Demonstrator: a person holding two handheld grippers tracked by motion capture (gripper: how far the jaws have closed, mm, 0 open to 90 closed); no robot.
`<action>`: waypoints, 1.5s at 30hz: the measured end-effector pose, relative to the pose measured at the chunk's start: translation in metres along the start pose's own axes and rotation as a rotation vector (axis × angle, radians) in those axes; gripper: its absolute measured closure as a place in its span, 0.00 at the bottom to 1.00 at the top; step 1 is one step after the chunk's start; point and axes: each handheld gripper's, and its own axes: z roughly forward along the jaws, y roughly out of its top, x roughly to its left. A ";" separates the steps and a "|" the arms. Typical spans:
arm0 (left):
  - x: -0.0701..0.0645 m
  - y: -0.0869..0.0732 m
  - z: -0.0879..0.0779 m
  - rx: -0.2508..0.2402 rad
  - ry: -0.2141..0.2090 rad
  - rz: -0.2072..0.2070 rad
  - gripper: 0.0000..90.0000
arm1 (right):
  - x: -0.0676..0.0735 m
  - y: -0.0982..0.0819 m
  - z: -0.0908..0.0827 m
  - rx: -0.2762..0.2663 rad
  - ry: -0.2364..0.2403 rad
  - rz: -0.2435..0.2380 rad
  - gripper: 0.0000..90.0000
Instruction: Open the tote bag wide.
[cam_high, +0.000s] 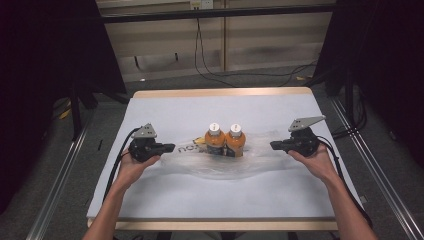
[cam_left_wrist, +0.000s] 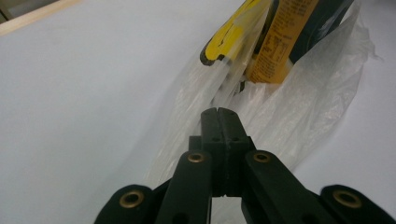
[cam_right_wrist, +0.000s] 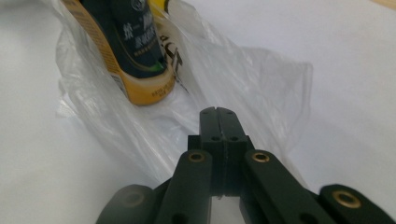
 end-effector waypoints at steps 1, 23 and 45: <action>-0.001 0.000 0.001 -0.012 0.000 -0.003 1.00 | 0.000 0.000 0.000 0.000 0.000 0.000 1.00; -0.058 0.030 0.038 -0.075 -0.164 0.045 1.00 | 0.019 0.022 0.009 -0.044 0.052 -0.005 1.00; -0.103 0.065 0.094 -0.088 -0.202 0.116 1.00 | 0.010 0.058 0.063 -0.014 0.085 -0.018 1.00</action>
